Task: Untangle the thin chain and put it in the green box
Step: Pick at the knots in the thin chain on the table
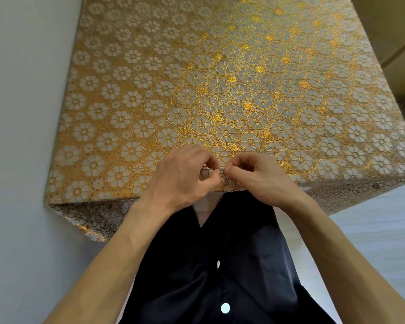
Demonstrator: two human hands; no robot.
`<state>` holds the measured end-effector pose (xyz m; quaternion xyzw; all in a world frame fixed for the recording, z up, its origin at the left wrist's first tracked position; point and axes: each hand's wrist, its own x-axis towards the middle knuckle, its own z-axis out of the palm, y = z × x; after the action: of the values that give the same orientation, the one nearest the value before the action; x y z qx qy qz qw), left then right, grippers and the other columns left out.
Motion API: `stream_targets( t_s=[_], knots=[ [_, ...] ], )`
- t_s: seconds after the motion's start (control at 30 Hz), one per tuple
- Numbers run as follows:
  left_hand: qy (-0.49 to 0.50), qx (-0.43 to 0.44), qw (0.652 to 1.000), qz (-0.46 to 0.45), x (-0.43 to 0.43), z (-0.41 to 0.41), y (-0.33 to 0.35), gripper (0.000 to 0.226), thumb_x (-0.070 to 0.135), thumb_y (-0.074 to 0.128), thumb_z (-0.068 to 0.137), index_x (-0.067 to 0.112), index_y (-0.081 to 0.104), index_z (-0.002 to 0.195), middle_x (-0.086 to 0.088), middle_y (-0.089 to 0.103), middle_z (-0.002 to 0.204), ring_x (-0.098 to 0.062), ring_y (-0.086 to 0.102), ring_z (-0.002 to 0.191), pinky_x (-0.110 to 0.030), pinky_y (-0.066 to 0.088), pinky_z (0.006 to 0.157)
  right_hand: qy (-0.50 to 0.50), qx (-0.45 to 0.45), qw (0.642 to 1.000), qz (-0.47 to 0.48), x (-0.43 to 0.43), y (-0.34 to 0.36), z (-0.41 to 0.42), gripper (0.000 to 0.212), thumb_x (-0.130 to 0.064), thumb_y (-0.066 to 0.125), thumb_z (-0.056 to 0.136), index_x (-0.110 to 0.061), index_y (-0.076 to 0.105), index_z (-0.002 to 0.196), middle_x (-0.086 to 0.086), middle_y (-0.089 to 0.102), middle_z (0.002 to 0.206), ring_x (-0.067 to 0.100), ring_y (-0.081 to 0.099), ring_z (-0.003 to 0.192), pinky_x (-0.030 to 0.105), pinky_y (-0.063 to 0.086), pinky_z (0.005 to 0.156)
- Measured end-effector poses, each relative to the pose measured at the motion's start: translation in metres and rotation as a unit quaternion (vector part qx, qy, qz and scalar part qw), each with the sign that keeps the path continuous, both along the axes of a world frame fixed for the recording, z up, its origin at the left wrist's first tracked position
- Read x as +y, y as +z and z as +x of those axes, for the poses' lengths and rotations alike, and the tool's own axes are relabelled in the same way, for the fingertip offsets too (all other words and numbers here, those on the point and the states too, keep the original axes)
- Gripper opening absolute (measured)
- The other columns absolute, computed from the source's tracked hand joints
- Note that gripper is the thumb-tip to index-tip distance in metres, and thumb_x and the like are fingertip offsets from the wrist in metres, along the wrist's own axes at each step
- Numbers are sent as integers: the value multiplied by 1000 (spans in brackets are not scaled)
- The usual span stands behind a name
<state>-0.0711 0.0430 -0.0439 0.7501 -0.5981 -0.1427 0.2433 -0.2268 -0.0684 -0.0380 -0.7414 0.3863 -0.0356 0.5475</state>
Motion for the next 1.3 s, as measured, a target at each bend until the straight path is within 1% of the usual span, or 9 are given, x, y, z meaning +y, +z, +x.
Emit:
stream_targets(
  t_s=[0.1,0.2,0.37,0.43,0.53,0.67,0.93,1.2,1.3],
  knots=[
    [-2,-48,999,-21,1,-1,0,21,40,55,84,23,67,87,11,66,85,-15,57,83,-29,41,74,11,11,1000,3,-2,3,1,23,-33,62,87,-13,70,82,-7,57,64,8,49,63,31,40,64],
    [0,-49,998,-41,0,-1,-2,20,38,56,84,22,67,86,10,66,84,-15,57,82,-31,44,74,16,24,1000,-3,-4,5,3,30,-41,55,78,-12,64,74,-6,55,62,10,48,61,32,38,63],
    [47,155,987,-13,-1,-4,3,14,34,59,85,24,69,85,14,66,85,-7,58,85,-24,46,77,-7,-25,998,62,-5,5,-1,24,-28,62,89,-6,66,80,-7,55,60,11,49,61,34,40,66],
    [62,196,979,1,0,-4,4,14,33,60,87,23,69,85,13,67,86,-5,60,82,-22,46,74,-20,-47,997,50,-2,4,-4,12,-20,65,93,-15,70,84,-13,60,62,8,54,61,28,45,65],
    [80,236,968,16,2,-3,5,9,25,65,93,23,70,85,11,68,86,-6,63,78,-24,48,73,-59,-88,994,-7,4,0,-8,6,-23,70,91,-28,72,93,-14,70,83,24,65,68,35,52,70],
    [86,237,967,24,2,-2,6,11,24,65,94,24,69,84,11,68,85,-9,64,79,-26,49,73,-71,-121,988,-64,12,-4,-10,17,-28,76,89,-31,70,104,-14,73,98,20,65,66,27,49,64],
    [77,228,970,29,2,-3,10,9,26,65,94,24,71,87,10,69,83,-10,65,78,-35,53,76,-60,-105,990,-76,14,-10,-7,8,-28,75,90,-29,74,98,-15,73,86,15,63,59,23,45,60],
    [86,247,964,42,1,-1,12,12,24,63,96,24,69,86,9,68,79,-8,64,75,-31,51,74,-20,-95,975,-199,17,-13,-4,3,-23,69,94,-26,71,95,-18,66,83,13,60,63,17,44,60],
    [88,255,962,49,1,-1,12,17,35,58,94,24,69,85,7,70,81,-9,64,77,-34,52,76,-8,-89,970,-224,17,-13,-3,5,-23,65,96,-21,69,97,-15,65,86,12,60,63,20,46,61]
  ],
)
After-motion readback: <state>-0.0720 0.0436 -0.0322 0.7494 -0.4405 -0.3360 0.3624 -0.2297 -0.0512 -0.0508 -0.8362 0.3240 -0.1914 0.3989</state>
